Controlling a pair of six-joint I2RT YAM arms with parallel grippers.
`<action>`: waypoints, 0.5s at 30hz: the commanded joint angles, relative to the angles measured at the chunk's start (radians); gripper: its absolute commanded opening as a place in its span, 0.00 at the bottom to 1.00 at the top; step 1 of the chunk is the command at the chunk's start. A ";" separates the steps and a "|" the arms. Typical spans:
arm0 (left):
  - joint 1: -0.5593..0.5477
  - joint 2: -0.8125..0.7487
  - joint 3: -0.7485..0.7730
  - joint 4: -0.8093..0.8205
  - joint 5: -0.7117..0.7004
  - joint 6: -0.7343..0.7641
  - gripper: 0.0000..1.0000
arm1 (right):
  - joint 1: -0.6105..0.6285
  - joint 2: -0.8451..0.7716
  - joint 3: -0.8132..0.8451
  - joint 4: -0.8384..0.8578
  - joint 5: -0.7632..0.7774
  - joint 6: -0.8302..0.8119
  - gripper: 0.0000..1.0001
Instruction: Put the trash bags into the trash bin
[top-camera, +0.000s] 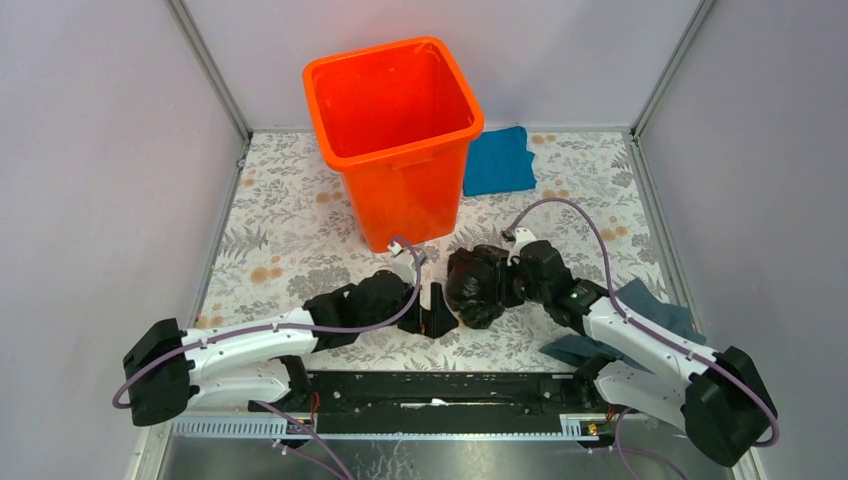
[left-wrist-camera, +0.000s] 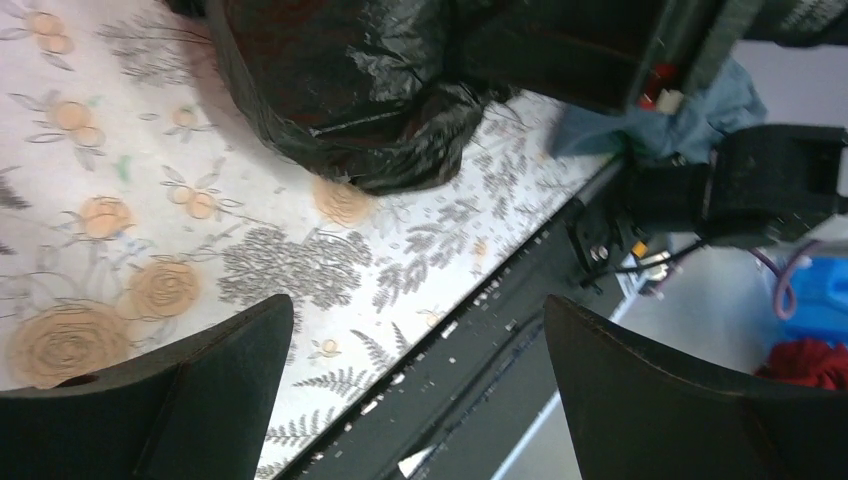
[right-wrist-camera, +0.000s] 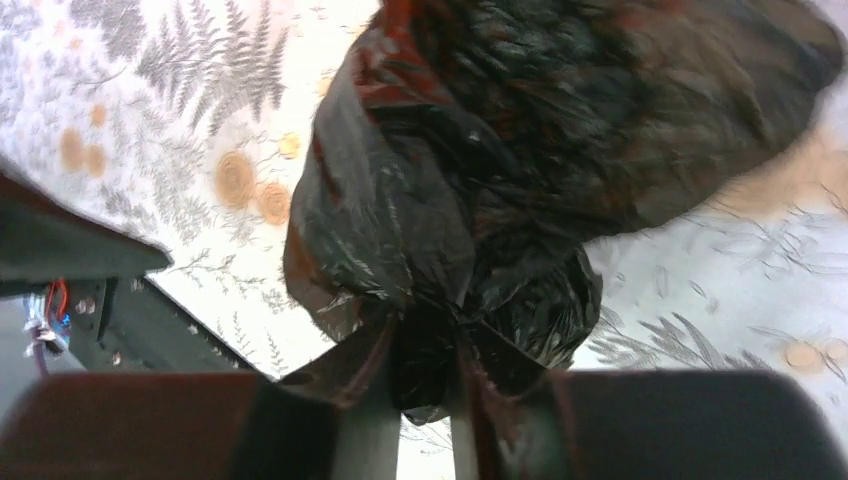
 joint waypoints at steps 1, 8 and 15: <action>-0.004 -0.028 0.036 -0.038 -0.146 0.020 0.99 | -0.003 0.042 0.017 0.157 -0.192 -0.042 0.17; -0.004 -0.094 0.090 -0.110 -0.141 0.010 0.99 | -0.003 0.015 0.060 0.190 -0.529 0.065 0.00; -0.002 -0.056 0.154 -0.100 -0.043 0.054 0.99 | -0.002 -0.070 0.074 0.175 -0.583 0.129 0.00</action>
